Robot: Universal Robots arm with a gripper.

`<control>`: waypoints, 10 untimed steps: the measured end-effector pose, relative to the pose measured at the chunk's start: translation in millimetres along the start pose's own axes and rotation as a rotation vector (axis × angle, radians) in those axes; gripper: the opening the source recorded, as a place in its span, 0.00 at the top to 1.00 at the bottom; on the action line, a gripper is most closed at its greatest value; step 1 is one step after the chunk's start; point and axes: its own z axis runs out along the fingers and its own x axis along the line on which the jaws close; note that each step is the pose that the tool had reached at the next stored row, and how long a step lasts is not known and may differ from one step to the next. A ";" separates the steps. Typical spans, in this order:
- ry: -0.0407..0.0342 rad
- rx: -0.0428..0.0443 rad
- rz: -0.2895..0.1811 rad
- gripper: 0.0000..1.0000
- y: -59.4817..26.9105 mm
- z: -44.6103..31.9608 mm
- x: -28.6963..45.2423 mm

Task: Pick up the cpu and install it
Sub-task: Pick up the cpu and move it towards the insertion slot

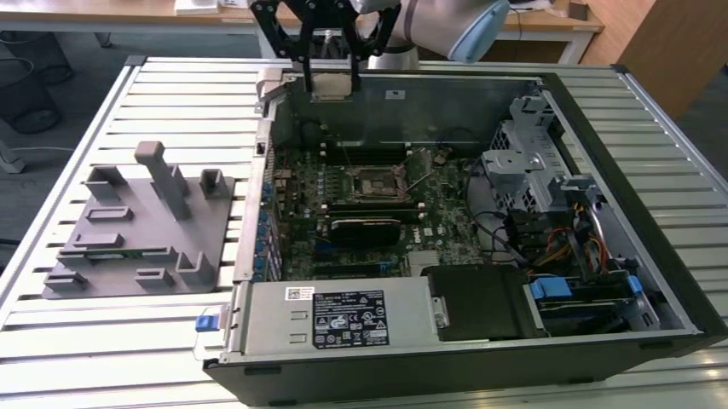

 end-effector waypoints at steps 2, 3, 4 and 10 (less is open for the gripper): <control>-0.0001 -0.0001 0.001 0.47 0.5 0.2 -5.0; -0.0001 -0.0001 0.001 0.47 0.6 0.4 -7.6; -0.0001 0.0000 0.001 0.47 0.8 0.5 -10.3; 0.0000 0.0000 0.002 0.47 1.2 1.1 -26.3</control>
